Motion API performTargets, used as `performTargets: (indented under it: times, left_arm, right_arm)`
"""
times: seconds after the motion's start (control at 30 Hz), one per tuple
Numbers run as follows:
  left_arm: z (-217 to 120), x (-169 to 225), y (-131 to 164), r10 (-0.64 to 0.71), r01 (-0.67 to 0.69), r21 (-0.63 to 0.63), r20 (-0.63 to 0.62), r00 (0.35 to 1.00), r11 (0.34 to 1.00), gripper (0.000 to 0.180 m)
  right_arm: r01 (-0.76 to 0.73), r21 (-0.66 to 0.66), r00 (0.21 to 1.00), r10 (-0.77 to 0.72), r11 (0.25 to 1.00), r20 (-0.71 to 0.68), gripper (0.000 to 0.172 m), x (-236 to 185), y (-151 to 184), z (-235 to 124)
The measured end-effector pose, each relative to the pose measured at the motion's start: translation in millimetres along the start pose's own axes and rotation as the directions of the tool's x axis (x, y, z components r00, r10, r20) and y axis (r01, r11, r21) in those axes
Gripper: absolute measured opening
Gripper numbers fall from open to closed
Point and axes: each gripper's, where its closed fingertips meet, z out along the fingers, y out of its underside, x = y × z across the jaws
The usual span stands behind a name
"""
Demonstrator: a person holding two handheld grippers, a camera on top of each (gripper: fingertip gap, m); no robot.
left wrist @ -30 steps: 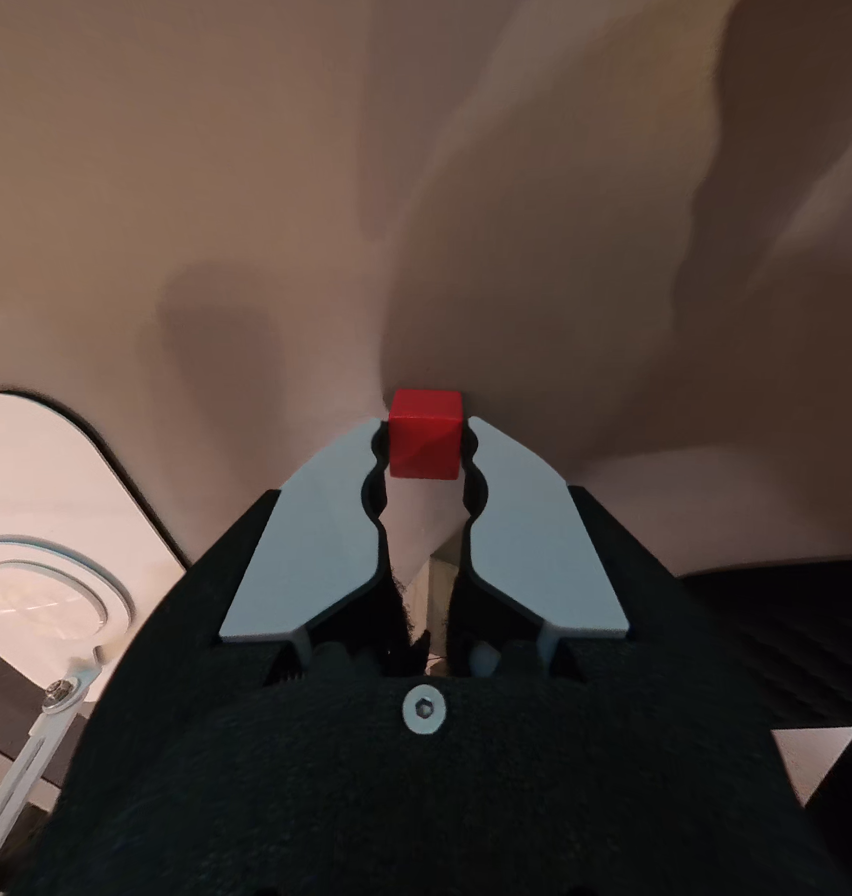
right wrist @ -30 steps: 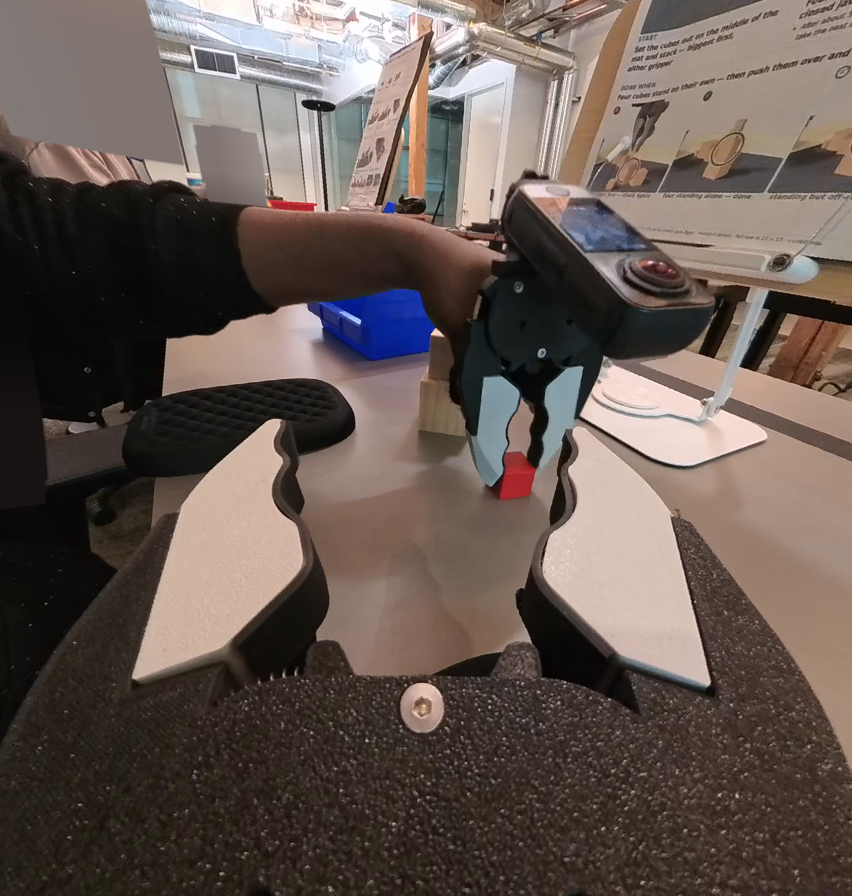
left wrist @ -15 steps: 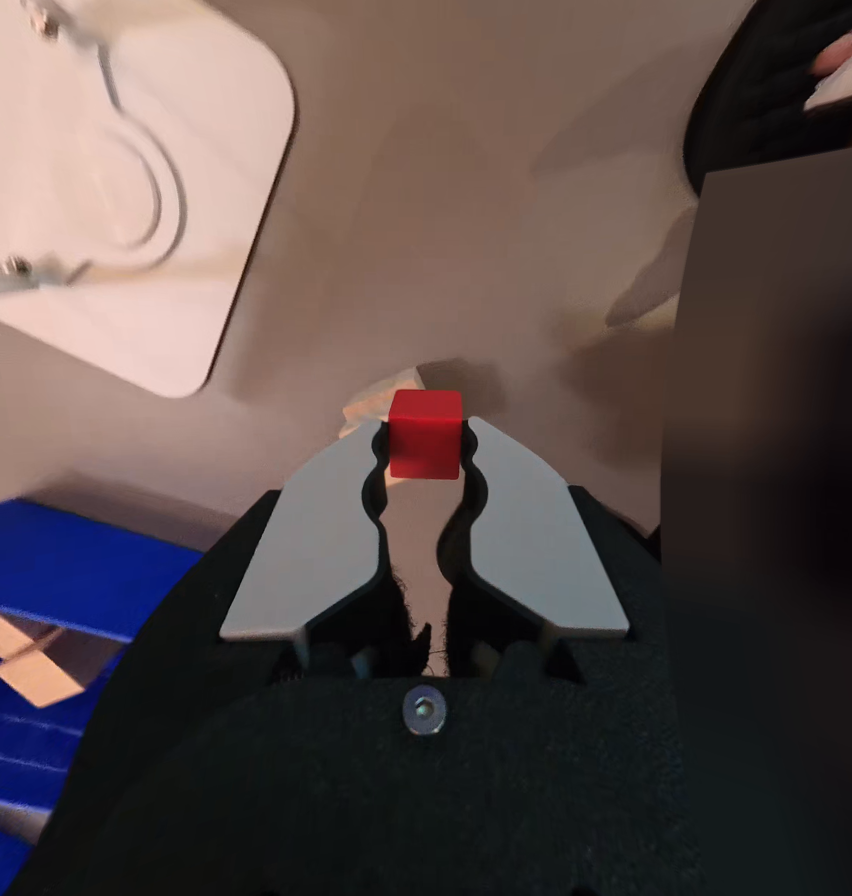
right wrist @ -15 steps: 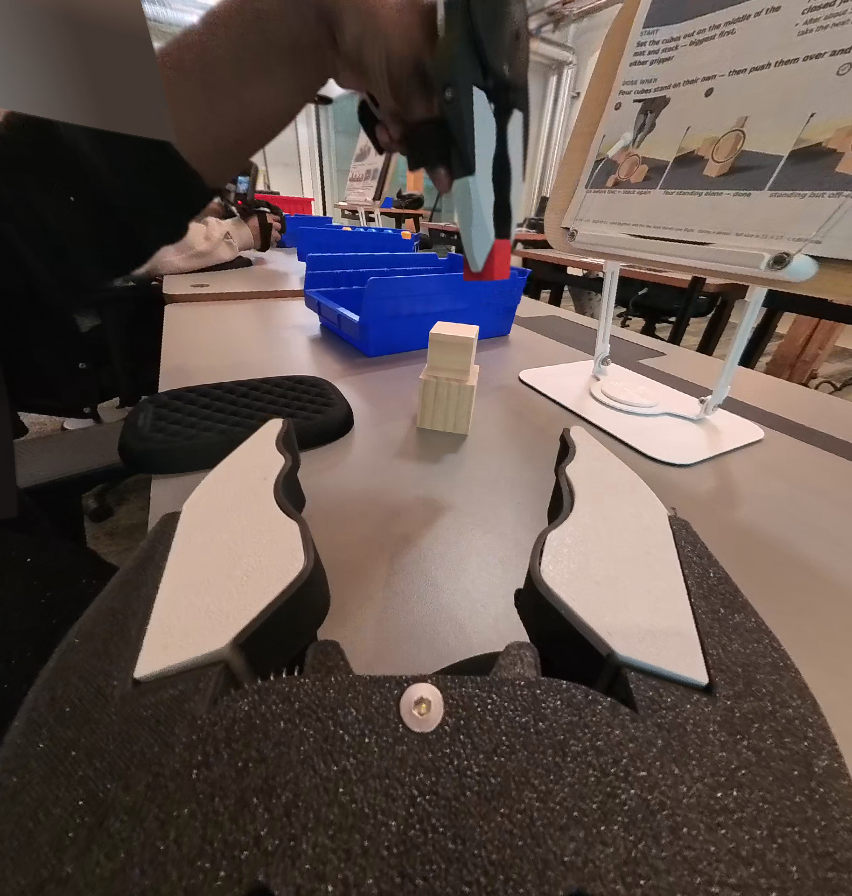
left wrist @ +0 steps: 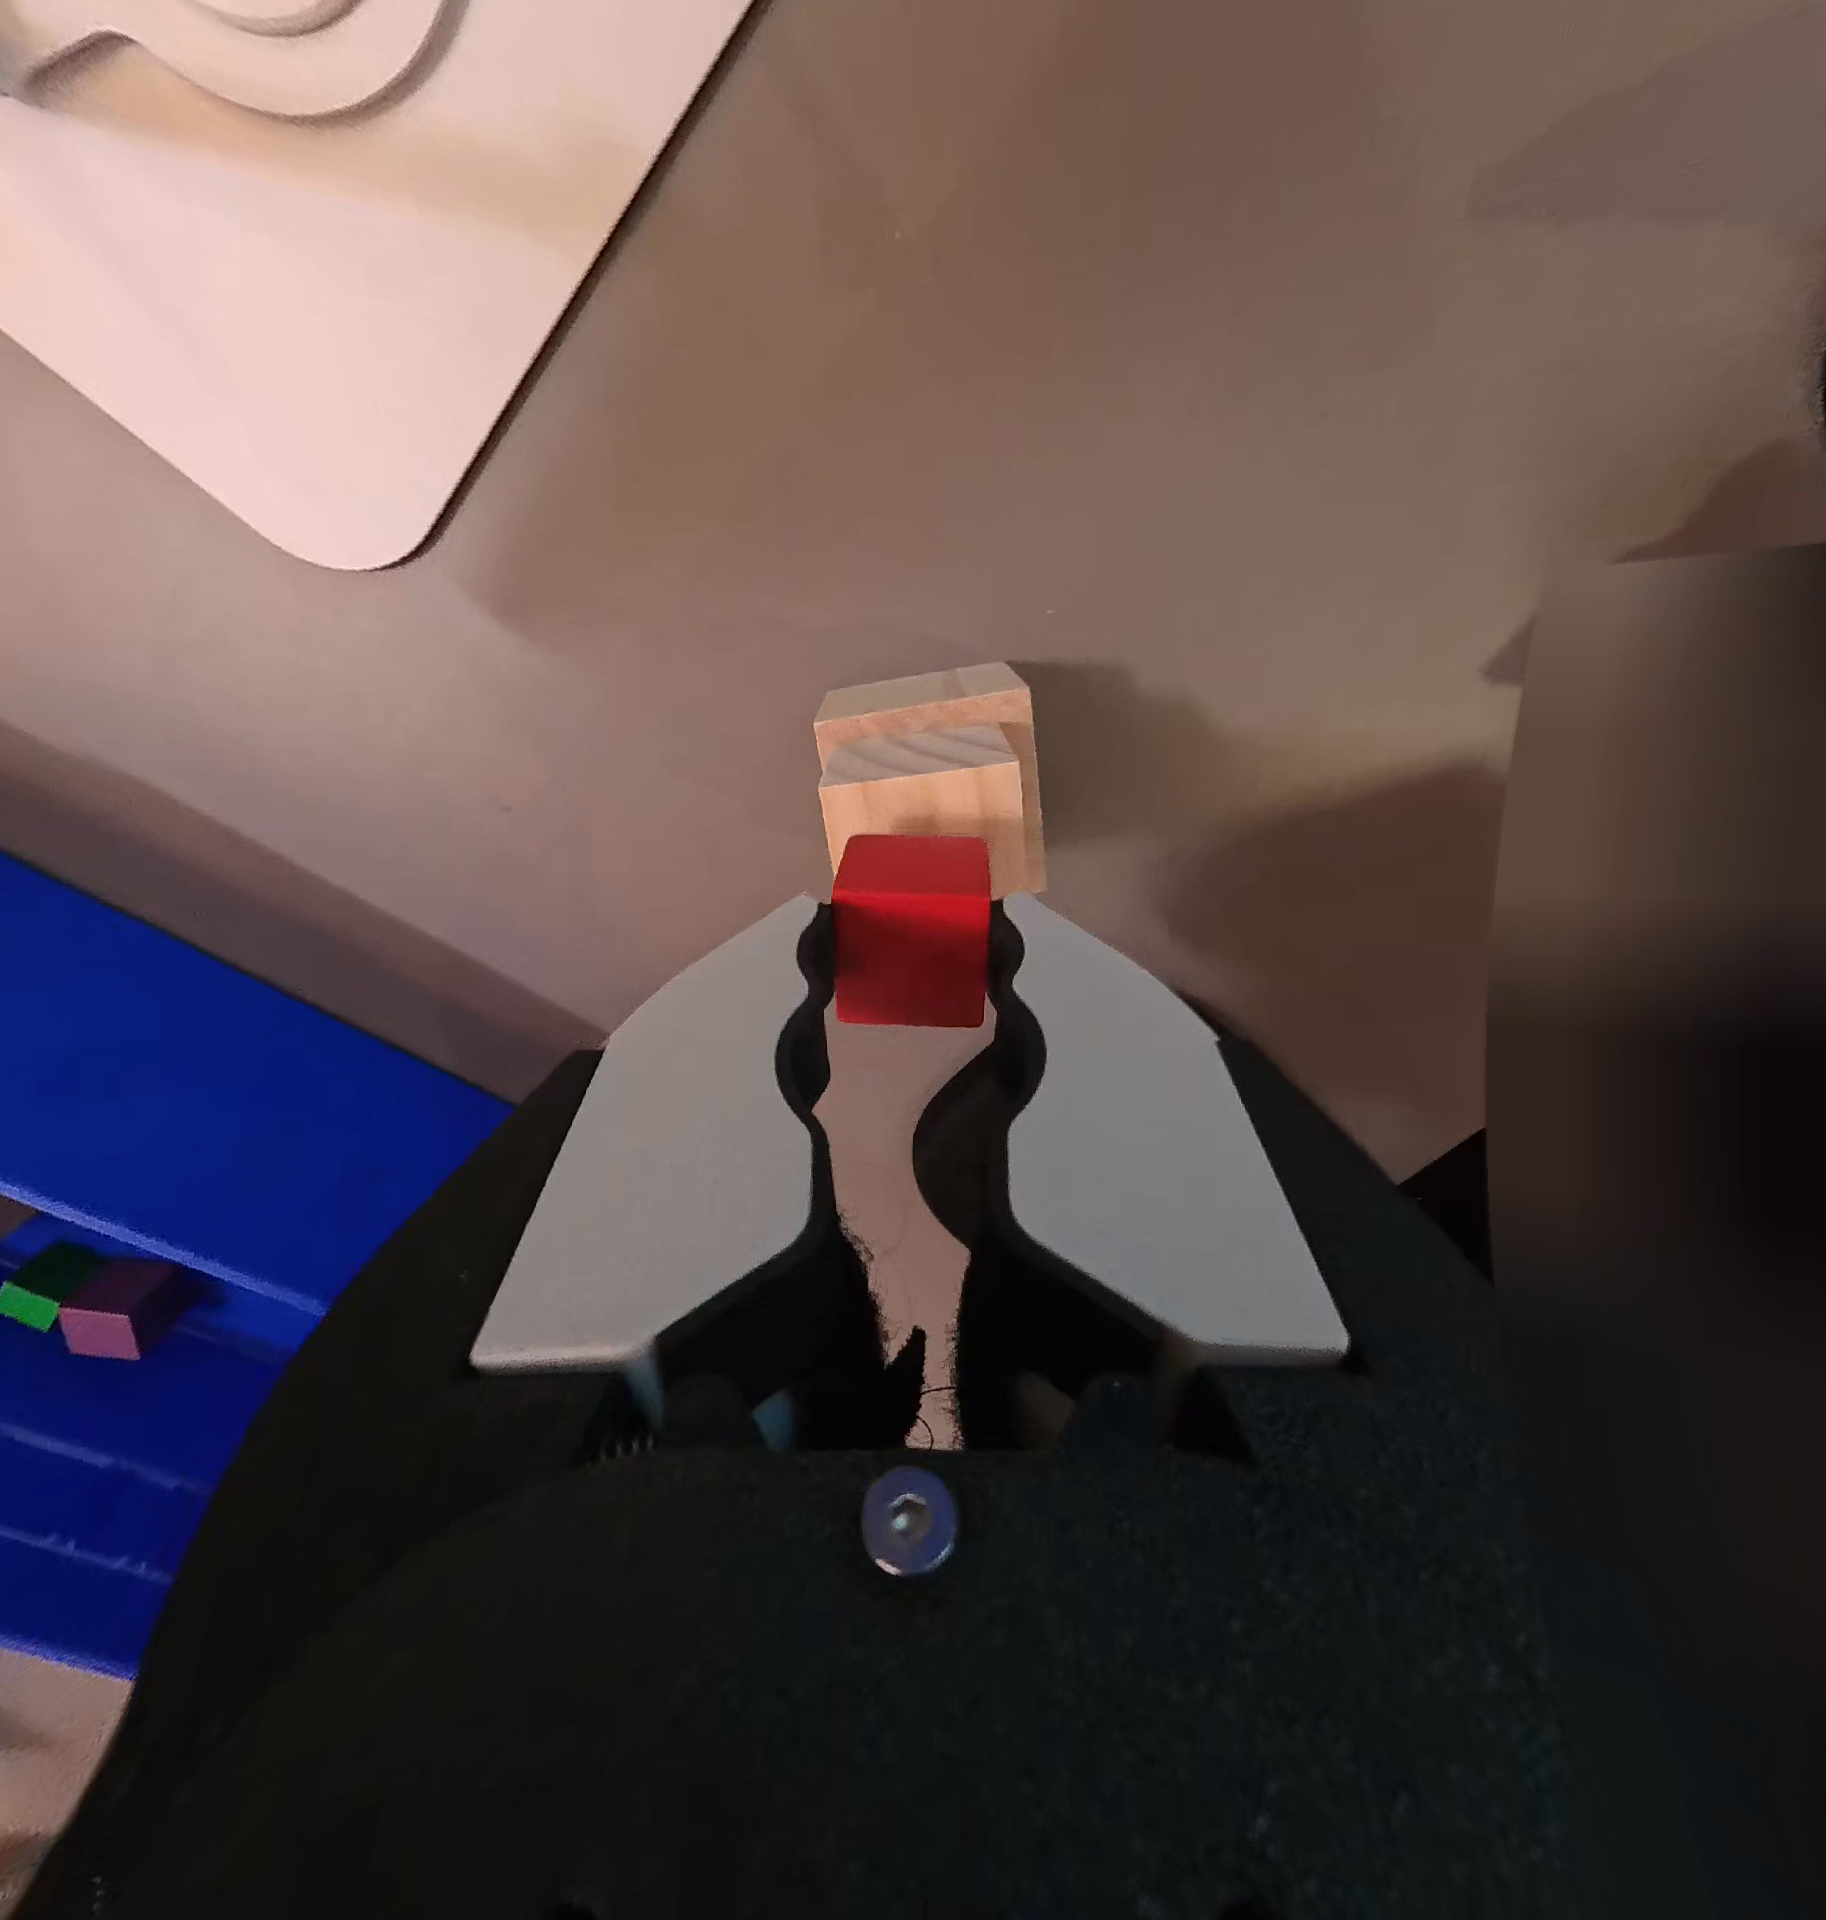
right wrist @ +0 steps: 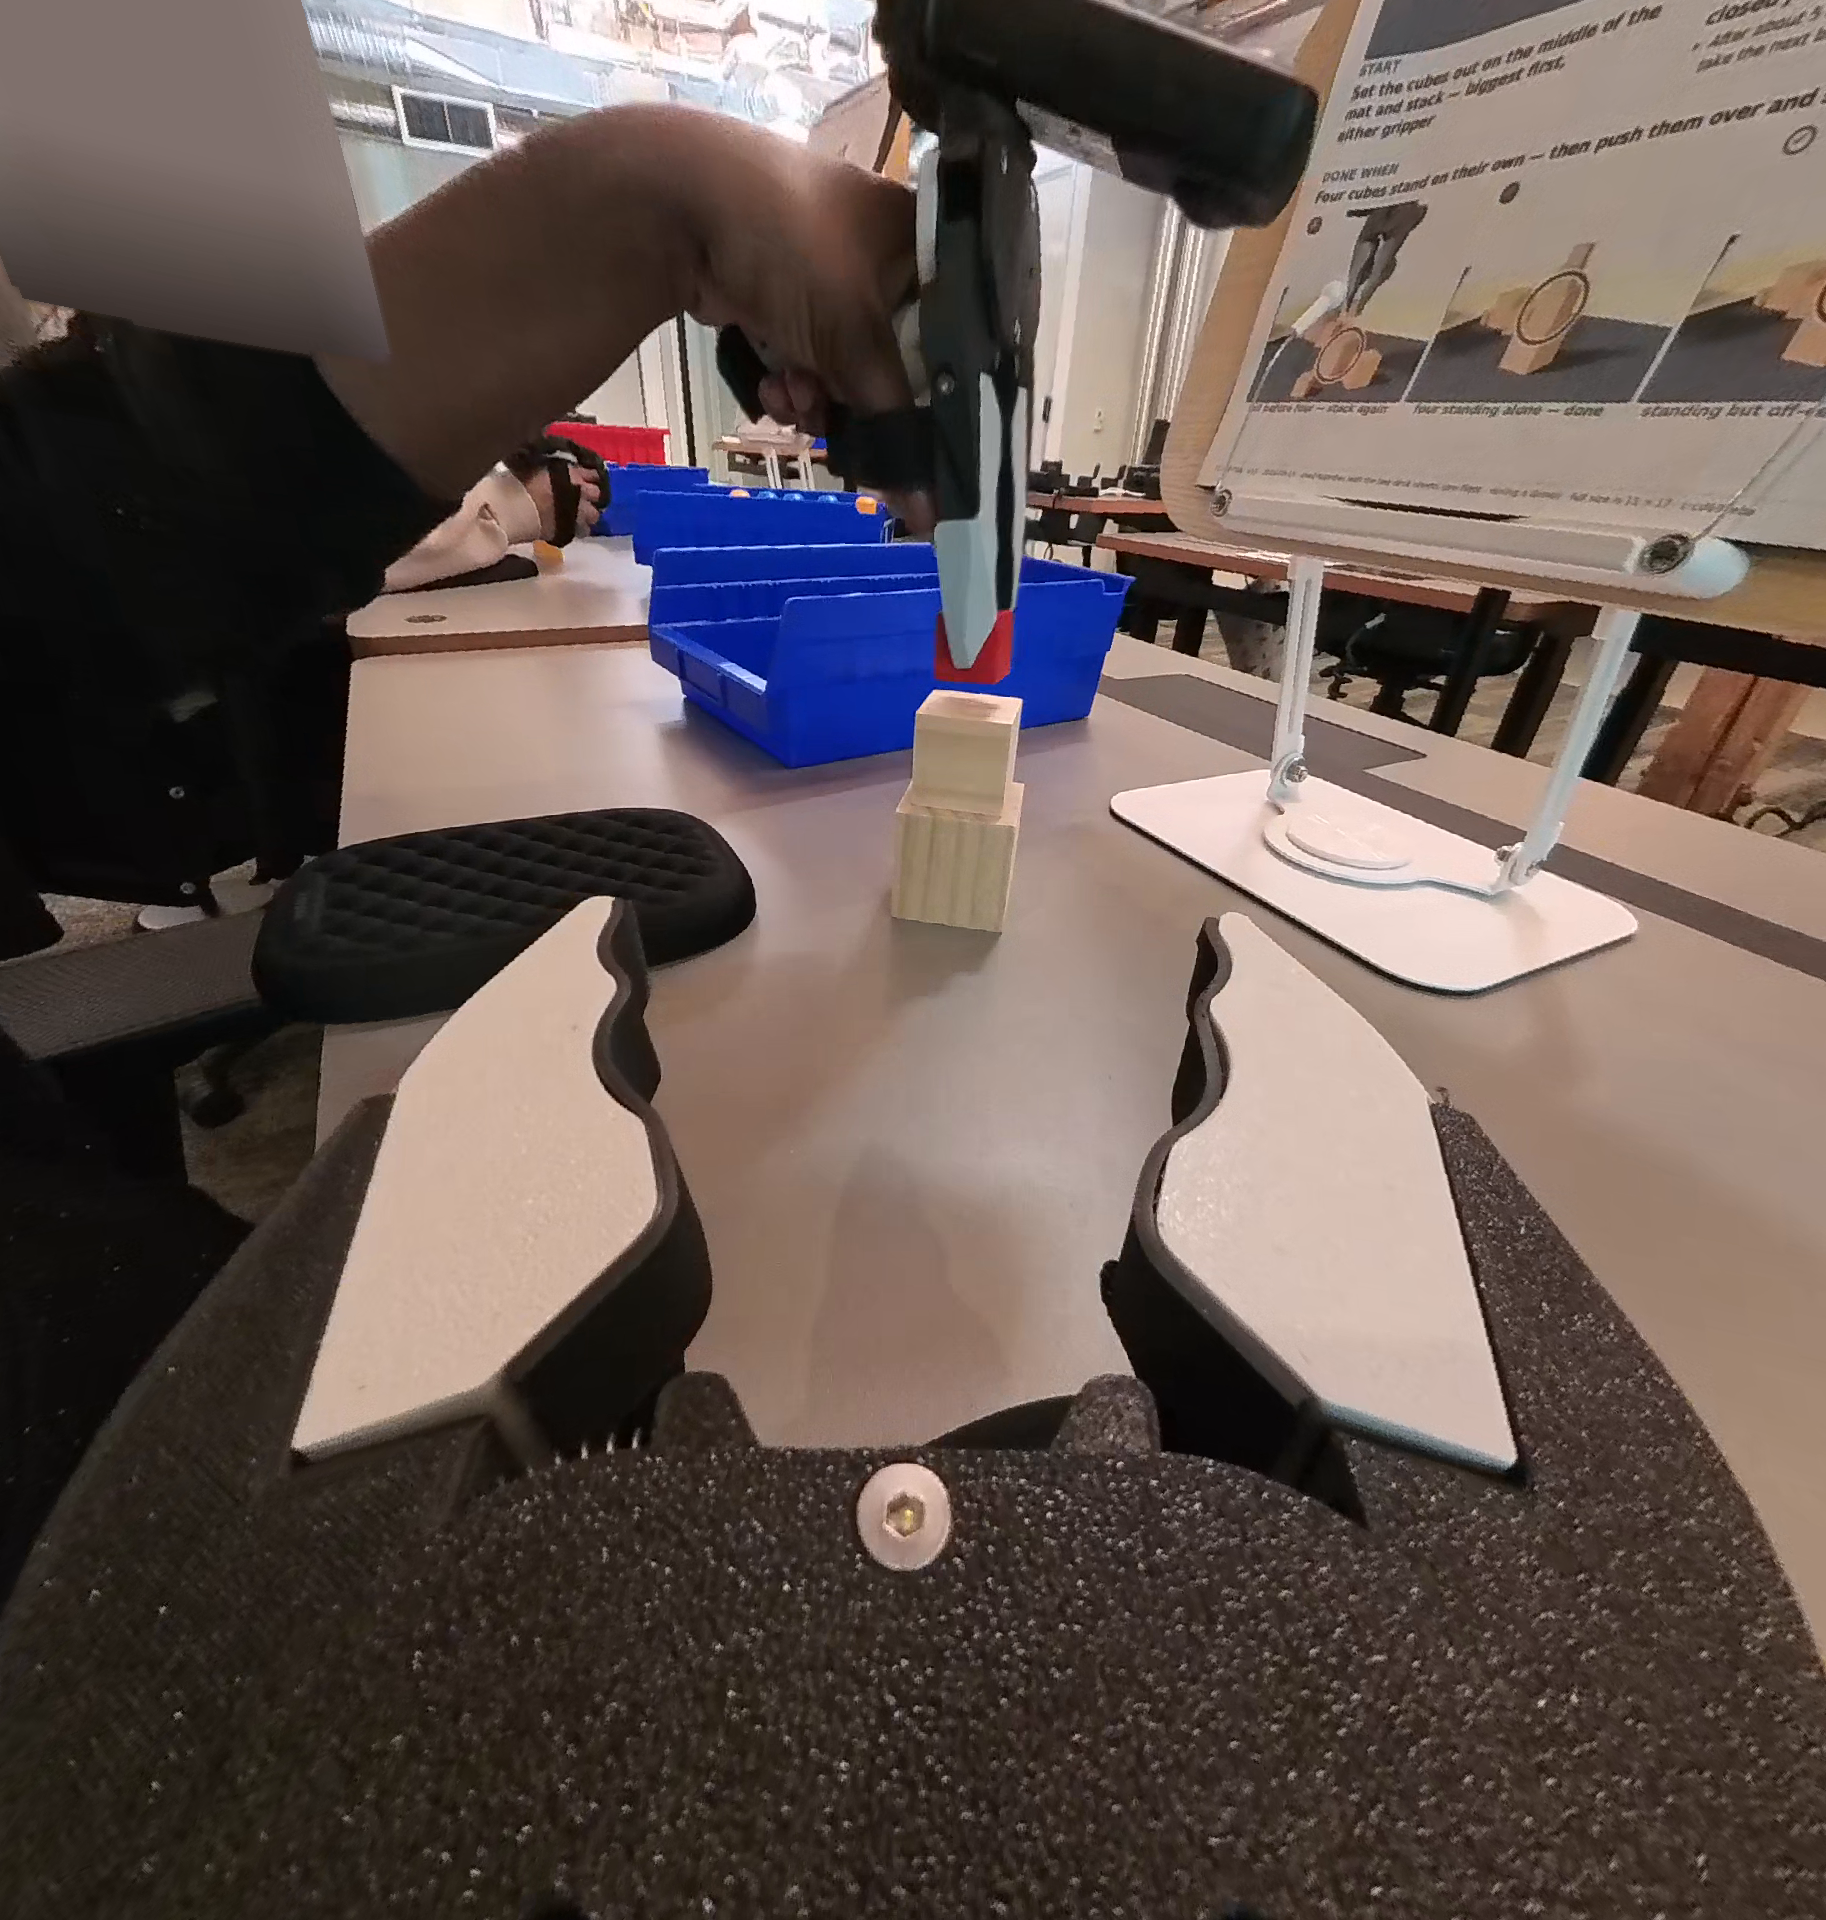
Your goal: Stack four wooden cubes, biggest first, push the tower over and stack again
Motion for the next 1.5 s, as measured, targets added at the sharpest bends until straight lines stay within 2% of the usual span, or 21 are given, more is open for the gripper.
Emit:
performTargets:
  times: [0.7,0.83,0.97,1.03,1.1,1.13,1.17,1.2,1.27,1.3,1.33,1.37,1.4,1.43,1.5]
  left_arm:
    - [9,2,-2,-0.039,0.039,-0.023,-0.019,0.999,0.999,0.028]
    - [11,0,-1,-0.045,0.045,-0.020,-0.010,0.999,0.999,0.046]
    - [9,-2,-4,-0.048,0.048,0.013,-0.001,0.999,0.999,0.057]
    - [4,-5,-9,-0.055,0.054,0.059,0.014,0.998,0.997,0.062]
    - [-8,-8,-19,-0.044,0.037,0.160,0.045,0.998,0.986,0.068]
    - [-21,-10,-31,-0.025,0.001,0.274,0.083,0.996,0.962,0.069]
    - [-40,-11,-47,-0.003,-0.053,0.431,0.129,0.992,0.901,0.067]
    - [-65,-8,-60,0.005,-0.110,0.593,0.176,0.984,0.797,0.067]
    - [-123,0,-69,-0.026,-0.213,0.835,0.262,0.965,0.507,0.072]
    - [-148,7,-66,-0.041,-0.244,0.904,0.275,0.960,0.352,0.081]
    - [-167,13,-60,-0.066,-0.241,0.944,0.262,0.963,0.226,0.092]
    - [-181,17,-52,-0.088,-0.224,0.967,0.235,0.968,0.125,0.112]
    - [-191,19,-46,-0.101,-0.204,0.978,0.208,0.973,0.050,0.136]
    - [-193,22,-40,-0.099,-0.180,0.984,0.181,0.979,0.022,0.146]
    - [-186,37,-30,-0.008,-0.158,0.987,0.158,0.987,0.016,0.146]
  right_arm:
    - [-0.005,0.006,1.000,0.005,1.000,-0.001,0.097,0,0,0]
    - [-0.004,0.006,1.000,0.004,1.000,-0.002,0.097,0,0,0]
    - [-0.005,0.005,1.000,0.005,1.000,-0.003,0.096,1,0,0]
    - [-0.004,0.006,1.000,0.004,1.000,-0.003,0.096,1,0,0]
    - [-0.004,0.008,1.000,0.004,1.000,-0.002,0.096,0,0,-1]
    - [-0.004,0.008,1.000,0.004,1.000,-0.003,0.096,1,0,-1]
    - [-0.005,0.009,1.000,0.005,1.000,-0.006,0.097,1,0,-1]
    - [-0.006,0.010,1.000,0.006,1.000,-0.008,0.097,1,-1,-1]
    - [-0.009,0.012,1.000,0.009,1.000,-0.008,0.097,2,-1,-1]
    - [-0.010,0.011,1.000,0.010,1.000,-0.008,0.097,2,-1,-1]
    - [-0.011,0.009,1.000,0.011,1.000,-0.008,0.097,2,-1,-1]
    - [-0.013,0.007,1.000,0.013,1.000,-0.007,0.097,2,0,-1]
    - [-0.017,0.004,1.000,0.017,1.000,-0.007,0.097,2,0,0]
    - [-0.023,0.001,1.000,0.023,1.000,-0.006,0.097,3,0,0]
    - [-0.041,-0.002,0.999,0.041,0.999,-0.001,0.097,4,1,0]
